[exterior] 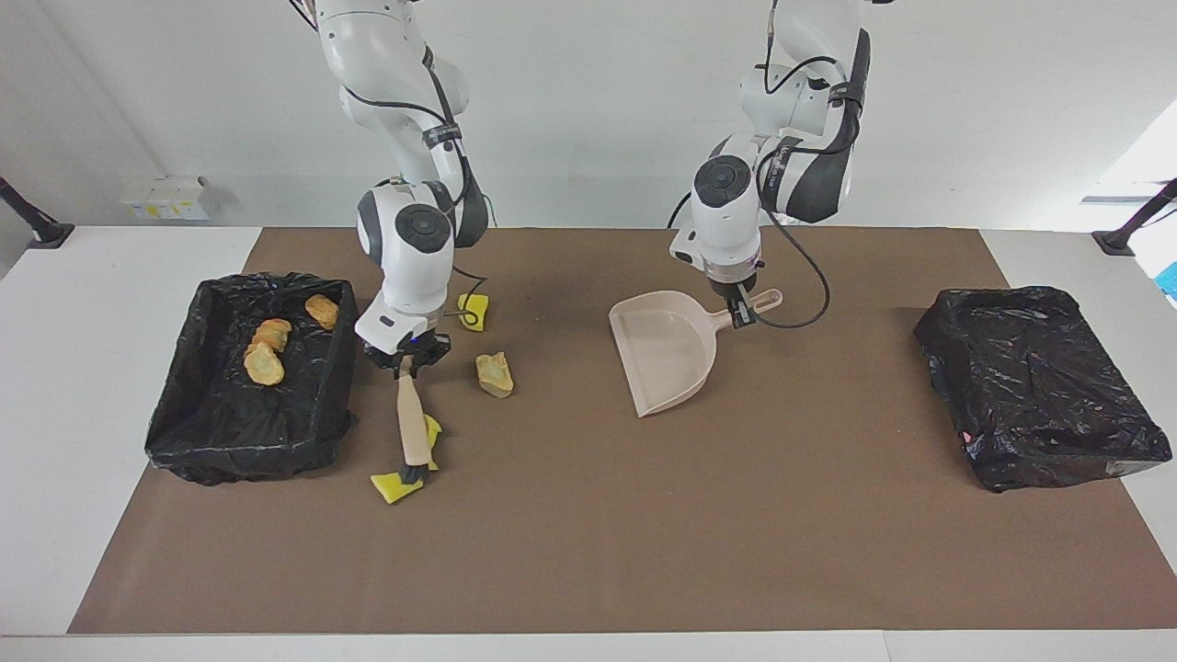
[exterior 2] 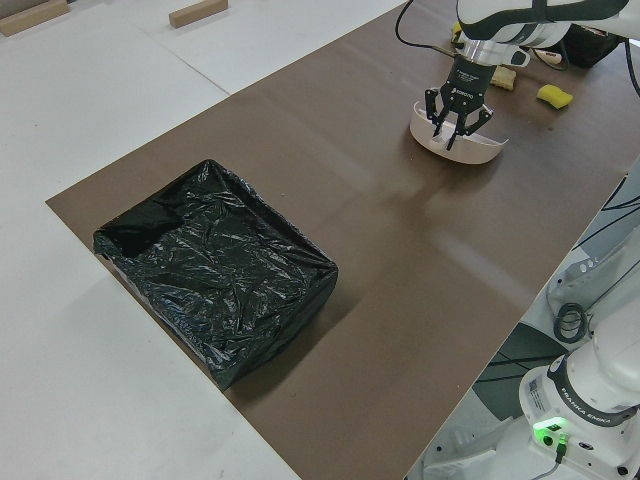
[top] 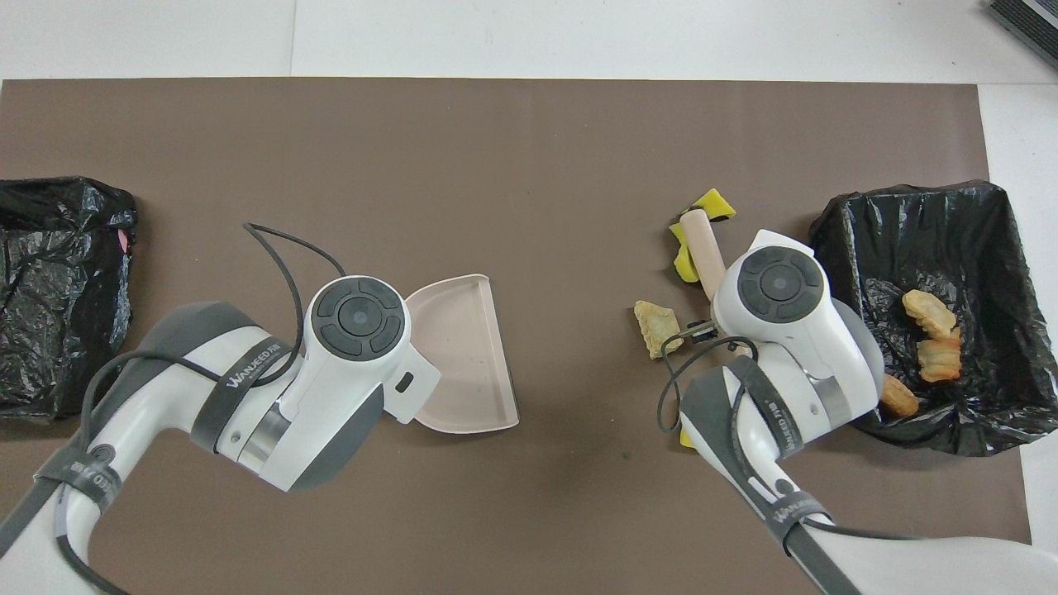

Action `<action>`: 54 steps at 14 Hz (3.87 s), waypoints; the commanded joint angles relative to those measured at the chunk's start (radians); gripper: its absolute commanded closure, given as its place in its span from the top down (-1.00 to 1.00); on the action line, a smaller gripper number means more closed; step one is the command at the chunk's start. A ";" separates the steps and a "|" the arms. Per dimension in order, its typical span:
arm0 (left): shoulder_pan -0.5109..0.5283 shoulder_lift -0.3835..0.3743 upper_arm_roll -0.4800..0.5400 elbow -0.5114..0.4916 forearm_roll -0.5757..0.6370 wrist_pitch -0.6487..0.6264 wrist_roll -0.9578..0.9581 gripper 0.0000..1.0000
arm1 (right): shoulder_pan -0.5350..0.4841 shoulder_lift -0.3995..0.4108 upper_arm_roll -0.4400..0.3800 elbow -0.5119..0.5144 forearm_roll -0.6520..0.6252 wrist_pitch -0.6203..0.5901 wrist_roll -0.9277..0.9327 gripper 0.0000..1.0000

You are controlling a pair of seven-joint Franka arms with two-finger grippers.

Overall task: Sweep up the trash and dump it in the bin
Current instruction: 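Sweep the sponges and bread toward the dustpan with the right gripper's brush, then draw the brush back with the right gripper behind the remaining sponge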

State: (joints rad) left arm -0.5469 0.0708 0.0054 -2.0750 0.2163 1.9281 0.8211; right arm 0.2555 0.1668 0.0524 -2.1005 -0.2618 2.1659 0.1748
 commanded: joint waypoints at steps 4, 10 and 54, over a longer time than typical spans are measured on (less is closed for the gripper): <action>-0.018 -0.036 0.008 -0.042 0.015 -0.006 0.006 -1.00 | 0.065 -0.001 0.012 0.187 0.179 -0.197 -0.032 -1.00; -0.018 -0.039 0.008 -0.048 0.014 0.000 0.004 -1.00 | -0.070 -0.006 0.004 0.117 0.167 -0.112 -0.081 -1.00; -0.025 -0.081 0.008 -0.131 0.011 0.061 -0.043 -1.00 | -0.082 -0.372 0.168 -0.166 0.343 -0.483 0.529 -1.00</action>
State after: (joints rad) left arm -0.5475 0.0537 0.0033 -2.1139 0.2162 1.9443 0.7973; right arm 0.1791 -0.1051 0.2097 -2.1899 0.1090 1.7045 0.6416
